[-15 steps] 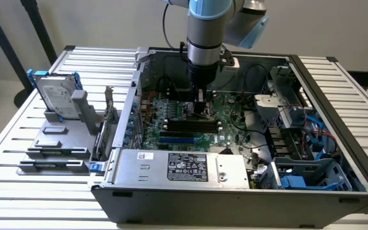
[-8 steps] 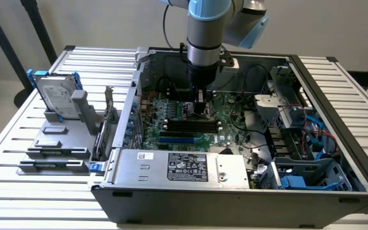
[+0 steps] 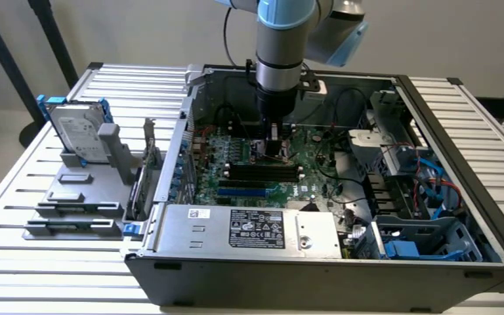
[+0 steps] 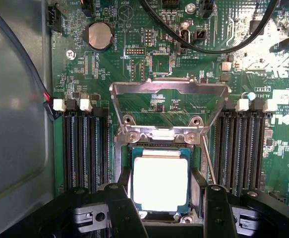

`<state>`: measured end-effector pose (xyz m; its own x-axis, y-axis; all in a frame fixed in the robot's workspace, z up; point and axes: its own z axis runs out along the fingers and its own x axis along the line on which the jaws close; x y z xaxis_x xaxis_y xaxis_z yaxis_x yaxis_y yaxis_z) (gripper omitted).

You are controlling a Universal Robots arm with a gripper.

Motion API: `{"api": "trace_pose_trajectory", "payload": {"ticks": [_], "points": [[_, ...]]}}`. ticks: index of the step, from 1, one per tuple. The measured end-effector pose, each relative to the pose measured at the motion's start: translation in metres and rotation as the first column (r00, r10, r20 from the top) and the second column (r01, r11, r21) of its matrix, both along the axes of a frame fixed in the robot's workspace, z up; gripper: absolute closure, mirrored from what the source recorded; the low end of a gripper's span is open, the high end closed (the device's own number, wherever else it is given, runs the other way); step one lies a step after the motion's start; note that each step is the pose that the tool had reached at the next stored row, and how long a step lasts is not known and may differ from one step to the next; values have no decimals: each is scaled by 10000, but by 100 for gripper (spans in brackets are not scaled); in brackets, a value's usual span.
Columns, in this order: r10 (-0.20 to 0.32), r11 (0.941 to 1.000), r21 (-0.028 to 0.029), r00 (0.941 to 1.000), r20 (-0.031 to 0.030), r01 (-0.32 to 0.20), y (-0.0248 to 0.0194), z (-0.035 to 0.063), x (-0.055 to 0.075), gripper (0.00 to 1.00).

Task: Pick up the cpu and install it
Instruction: 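Place the cpu into insertion slot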

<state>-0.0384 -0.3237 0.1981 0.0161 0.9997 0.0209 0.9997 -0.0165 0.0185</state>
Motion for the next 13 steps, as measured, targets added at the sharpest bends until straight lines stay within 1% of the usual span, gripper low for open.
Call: {"api": "trace_pose_trajectory", "payload": {"ticks": [8, 13], "points": [[0, 10000, -61, 10000, 0, 0, 0, -10, -1, 45], [0, 10000, -87, 10000, -1, 0, 1, -15, -1, 45]]}}
